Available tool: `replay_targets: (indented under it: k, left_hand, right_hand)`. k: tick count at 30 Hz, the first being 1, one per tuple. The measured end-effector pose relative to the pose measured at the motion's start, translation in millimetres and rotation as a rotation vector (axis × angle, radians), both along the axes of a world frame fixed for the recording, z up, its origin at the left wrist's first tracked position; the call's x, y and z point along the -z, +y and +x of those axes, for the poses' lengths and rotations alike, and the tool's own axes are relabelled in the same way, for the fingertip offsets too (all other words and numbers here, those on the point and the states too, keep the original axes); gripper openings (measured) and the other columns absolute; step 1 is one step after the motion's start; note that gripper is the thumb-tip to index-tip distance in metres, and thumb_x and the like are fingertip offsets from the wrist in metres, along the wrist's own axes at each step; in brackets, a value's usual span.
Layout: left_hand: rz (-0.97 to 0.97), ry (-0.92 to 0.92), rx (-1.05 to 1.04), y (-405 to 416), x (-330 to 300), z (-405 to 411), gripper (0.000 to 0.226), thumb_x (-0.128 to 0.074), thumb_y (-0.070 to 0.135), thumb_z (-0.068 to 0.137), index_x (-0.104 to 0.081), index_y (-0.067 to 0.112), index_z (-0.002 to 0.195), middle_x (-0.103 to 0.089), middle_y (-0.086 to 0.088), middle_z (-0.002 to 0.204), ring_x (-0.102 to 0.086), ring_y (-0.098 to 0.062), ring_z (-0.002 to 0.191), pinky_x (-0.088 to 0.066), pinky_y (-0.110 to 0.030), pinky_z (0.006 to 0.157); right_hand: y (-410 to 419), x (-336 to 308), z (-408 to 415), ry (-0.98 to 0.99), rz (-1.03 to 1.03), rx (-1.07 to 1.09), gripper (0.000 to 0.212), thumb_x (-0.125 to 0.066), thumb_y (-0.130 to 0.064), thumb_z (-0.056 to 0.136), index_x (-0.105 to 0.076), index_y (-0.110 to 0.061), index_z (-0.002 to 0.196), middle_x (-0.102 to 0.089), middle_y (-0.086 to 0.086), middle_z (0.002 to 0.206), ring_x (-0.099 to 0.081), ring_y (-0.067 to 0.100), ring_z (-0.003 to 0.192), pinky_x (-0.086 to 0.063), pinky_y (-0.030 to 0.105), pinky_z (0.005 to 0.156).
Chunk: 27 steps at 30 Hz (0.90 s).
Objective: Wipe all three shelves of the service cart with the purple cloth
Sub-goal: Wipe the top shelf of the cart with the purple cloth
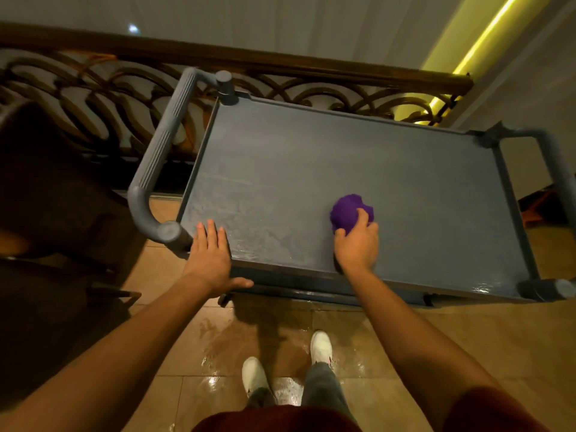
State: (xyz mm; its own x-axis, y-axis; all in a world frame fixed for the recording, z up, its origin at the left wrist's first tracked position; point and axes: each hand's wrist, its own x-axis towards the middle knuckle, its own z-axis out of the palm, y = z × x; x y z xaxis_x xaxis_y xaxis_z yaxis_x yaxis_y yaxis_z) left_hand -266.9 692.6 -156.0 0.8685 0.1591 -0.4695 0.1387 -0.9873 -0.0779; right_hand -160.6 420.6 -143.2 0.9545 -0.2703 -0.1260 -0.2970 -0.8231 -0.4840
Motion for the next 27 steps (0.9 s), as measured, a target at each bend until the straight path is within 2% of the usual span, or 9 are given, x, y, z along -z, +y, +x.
replay_targets:
  k: [4,9,11,14,17,20,23,25,27]
  left_hand:
    - [-0.003,-0.02,0.001,3,5,2,0.146,-0.042,0.097,0.06,0.01,0.0,0.155,0.014,-0.029,0.162,0.012,-0.048,0.149,0.001,-0.054,0.12]
    - [0.001,0.017,-0.009,5,4,3,0.145,-0.055,0.09,0.063,0.014,0.001,0.155,0.018,-0.027,0.162,0.017,-0.046,0.149,0.003,-0.052,0.121]
    - [-0.008,0.018,0.008,7,2,2,0.143,-0.059,0.086,0.065,0.013,0.001,0.155,0.018,-0.027,0.162,0.018,-0.045,0.149,0.001,-0.052,0.123]
    - [-0.043,0.031,-0.004,6,-2,1,0.144,-0.065,0.082,0.065,0.013,0.002,0.155,0.018,-0.026,0.163,0.018,-0.044,0.149,0.002,-0.051,0.123]
    - [-0.01,0.037,0.011,4,-2,4,0.144,-0.063,0.084,0.064,0.012,0.002,0.155,0.018,-0.026,0.163,0.018,-0.045,0.149,0.003,-0.052,0.121]
    - [0.002,0.036,0.002,2,0,3,0.144,-0.064,0.083,0.064,0.012,0.001,0.155,0.018,-0.026,0.163,0.017,-0.046,0.149,0.003,-0.052,0.12]
    - [-0.004,0.045,-0.007,3,0,3,0.143,-0.065,0.082,0.066,0.012,0.001,0.155,0.018,-0.026,0.163,0.018,-0.046,0.149,0.002,-0.052,0.121]
    - [-0.001,0.041,-0.002,2,1,2,0.142,-0.064,0.082,0.066,0.012,0.001,0.155,0.017,-0.026,0.163,0.017,-0.046,0.149,0.001,-0.053,0.122]
    - [0.006,0.034,0.001,4,2,2,0.143,-0.063,0.083,0.065,0.011,0.001,0.155,0.016,-0.027,0.163,0.016,-0.047,0.149,0.001,-0.052,0.121]
  right_hand:
    - [71,2,-13,0.025,-0.004,-0.122,0.059,-0.065,-0.027,0.091,-0.04,-0.023,0.144,-0.05,0.017,0.125,-0.057,0.039,0.111,-0.054,0.049,0.088]
    - [131,9,-49,0.005,0.105,-0.394,0.058,-0.069,-0.028,0.088,-0.043,-0.032,0.14,-0.053,0.008,0.125,-0.057,0.029,0.112,-0.053,0.038,0.081]
    - [122,10,-51,0.027,0.13,-0.558,0.057,-0.069,-0.027,0.086,-0.047,-0.036,0.137,-0.055,0.006,0.126,-0.056,0.027,0.114,-0.052,0.036,0.081]
    - [89,5,-34,0.144,0.204,-0.774,0.054,-0.072,-0.017,0.08,-0.058,-0.037,0.127,-0.06,0.006,0.122,-0.058,0.029,0.113,-0.054,0.039,0.09]
    - [51,-1,-19,0.24,0.205,-0.98,0.045,-0.077,-0.009,0.076,-0.07,-0.029,0.116,-0.06,0.004,0.104,-0.06,0.025,0.097,-0.047,0.032,0.086]
    - [17,-9,-8,0.308,0.163,-1.001,0.039,-0.076,-0.005,0.077,-0.073,-0.026,0.111,-0.059,0.002,0.101,-0.058,0.021,0.092,-0.042,0.027,0.084]
    - [-28,-15,1,0.352,0.083,-0.934,0.04,-0.073,0.001,0.076,-0.074,-0.023,0.108,-0.062,0.007,0.104,-0.064,0.03,0.098,-0.046,0.031,0.089]
    - [-66,-19,1,0.361,0.005,-0.859,0.041,-0.073,0.003,0.075,-0.074,-0.021,0.109,-0.06,0.005,0.102,-0.064,0.033,0.1,-0.044,0.028,0.086]
    - [-95,-22,-1,0.353,-0.042,-0.776,0.042,-0.075,0.003,0.074,-0.074,-0.018,0.11,-0.065,0.011,0.107,-0.064,0.035,0.103,-0.041,0.025,0.085]
